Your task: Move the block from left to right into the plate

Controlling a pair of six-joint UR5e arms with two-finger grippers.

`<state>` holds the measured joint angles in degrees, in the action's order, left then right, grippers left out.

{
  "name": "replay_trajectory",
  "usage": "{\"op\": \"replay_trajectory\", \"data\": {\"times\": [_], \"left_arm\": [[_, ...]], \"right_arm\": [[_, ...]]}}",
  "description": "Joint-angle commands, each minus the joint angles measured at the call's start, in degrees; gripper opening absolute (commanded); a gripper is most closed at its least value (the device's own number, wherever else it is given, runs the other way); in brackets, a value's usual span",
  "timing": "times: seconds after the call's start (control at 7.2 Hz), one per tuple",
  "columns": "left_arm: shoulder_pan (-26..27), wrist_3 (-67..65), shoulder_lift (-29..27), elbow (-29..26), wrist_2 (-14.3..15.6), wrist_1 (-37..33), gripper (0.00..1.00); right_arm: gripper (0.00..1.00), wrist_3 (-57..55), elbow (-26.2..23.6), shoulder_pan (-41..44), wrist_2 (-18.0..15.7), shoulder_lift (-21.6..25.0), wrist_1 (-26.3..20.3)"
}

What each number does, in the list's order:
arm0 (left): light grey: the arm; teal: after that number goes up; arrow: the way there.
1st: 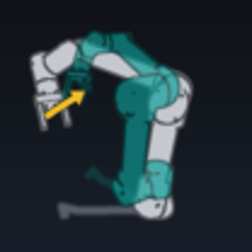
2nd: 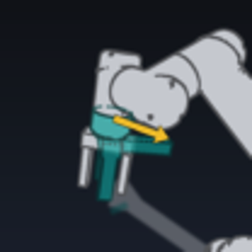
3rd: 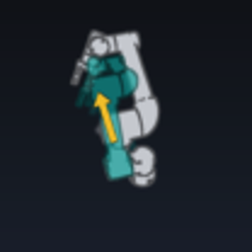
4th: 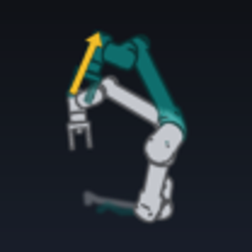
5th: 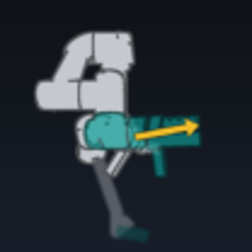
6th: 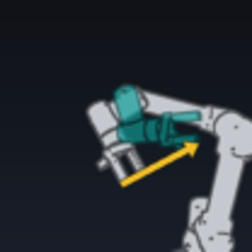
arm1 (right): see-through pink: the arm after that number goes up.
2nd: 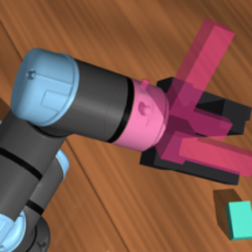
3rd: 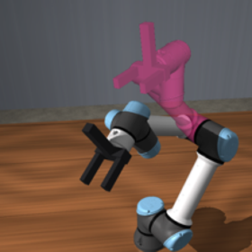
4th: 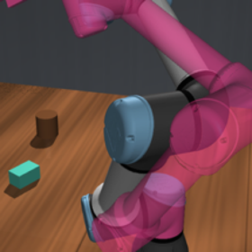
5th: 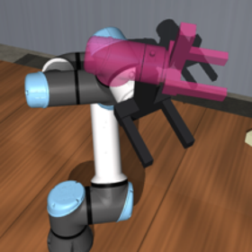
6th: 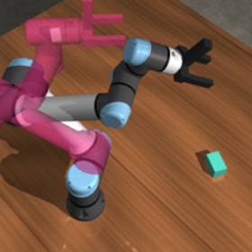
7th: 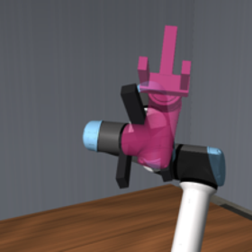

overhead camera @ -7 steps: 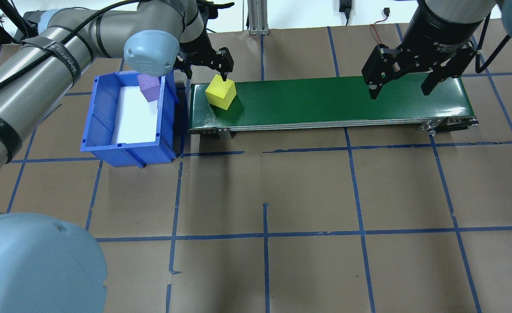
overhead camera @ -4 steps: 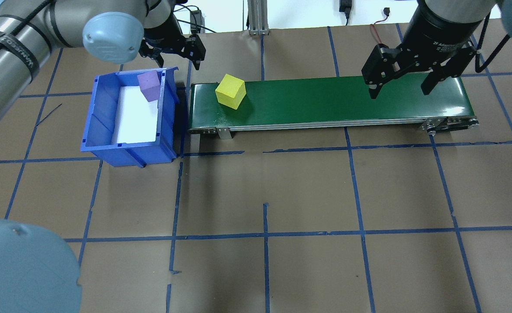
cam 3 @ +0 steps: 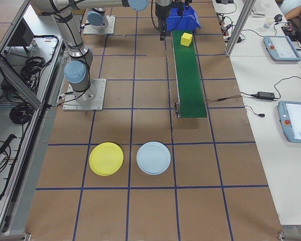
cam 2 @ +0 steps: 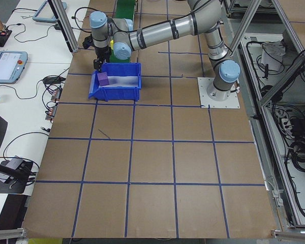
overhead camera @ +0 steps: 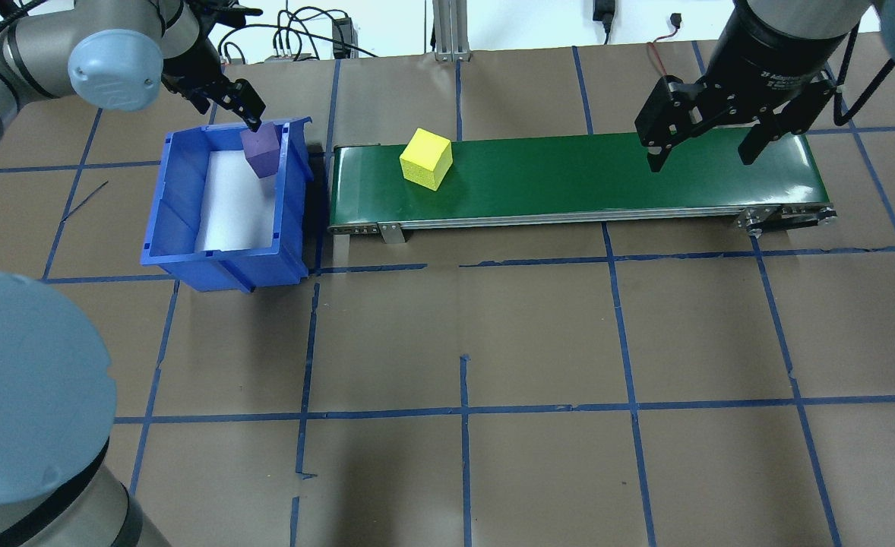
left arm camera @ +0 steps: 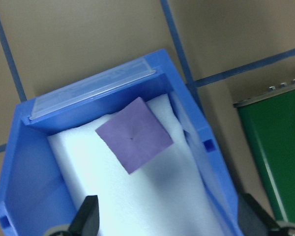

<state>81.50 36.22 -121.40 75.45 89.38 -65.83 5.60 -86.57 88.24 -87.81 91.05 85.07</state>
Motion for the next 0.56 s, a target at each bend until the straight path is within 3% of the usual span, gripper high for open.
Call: {"op": "replay_trajectory", "data": {"times": [0.0, 0.42], "left_arm": [[-0.7, 13.9, -3.3, -0.9, 0.1, 2.5, 1.00], [-0.7, 25.3, -5.2, 0.0, 0.4, 6.6, 1.00]], "right_arm": [[1.00, 0.1, 0.0, -0.2, 0.1, 0.0, 0.0], [1.00, -0.1, 0.0, -0.2, 0.1, 0.0, 0.0]]}}
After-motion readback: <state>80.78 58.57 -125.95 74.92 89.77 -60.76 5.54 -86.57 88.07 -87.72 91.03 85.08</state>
